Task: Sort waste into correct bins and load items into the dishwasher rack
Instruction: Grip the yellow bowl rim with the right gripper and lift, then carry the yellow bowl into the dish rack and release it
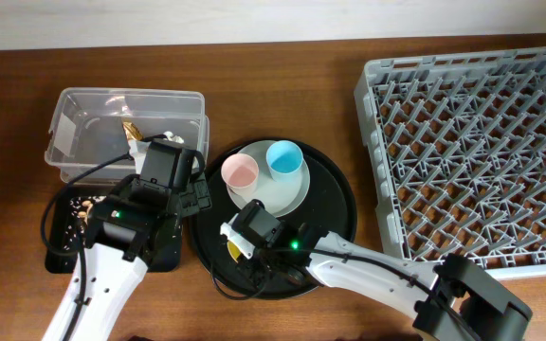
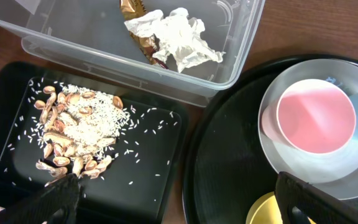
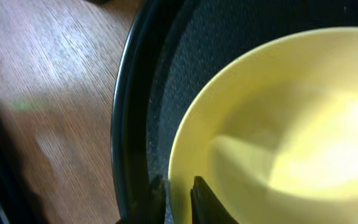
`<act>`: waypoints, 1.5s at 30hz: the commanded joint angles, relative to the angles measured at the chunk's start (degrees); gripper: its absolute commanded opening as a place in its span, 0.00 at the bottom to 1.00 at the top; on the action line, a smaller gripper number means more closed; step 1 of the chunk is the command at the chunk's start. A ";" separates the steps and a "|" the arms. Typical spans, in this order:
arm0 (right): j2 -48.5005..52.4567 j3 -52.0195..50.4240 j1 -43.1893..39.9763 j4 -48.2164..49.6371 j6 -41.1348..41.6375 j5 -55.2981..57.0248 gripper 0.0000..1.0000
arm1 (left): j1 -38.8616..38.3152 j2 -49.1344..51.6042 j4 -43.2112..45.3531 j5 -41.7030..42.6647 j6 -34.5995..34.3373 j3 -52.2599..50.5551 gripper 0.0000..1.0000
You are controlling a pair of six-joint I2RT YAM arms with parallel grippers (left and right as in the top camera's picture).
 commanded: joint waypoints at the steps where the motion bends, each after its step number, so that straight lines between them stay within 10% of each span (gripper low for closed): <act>1: -0.37 -0.20 0.26 -0.50 0.44 -0.07 0.20 | 0.31 -0.59 0.07 -0.79 0.31 0.79 0.99; 25: 0.33 -0.07 0.26 -0.79 1.07 -0.48 0.04 | 0.31 -0.59 0.07 -0.79 0.31 0.79 0.99; 45: -25.62 2.38 -9.86 -11.50 10.19 -8.87 0.04 | 0.31 -0.59 0.07 -0.79 0.31 0.79 0.99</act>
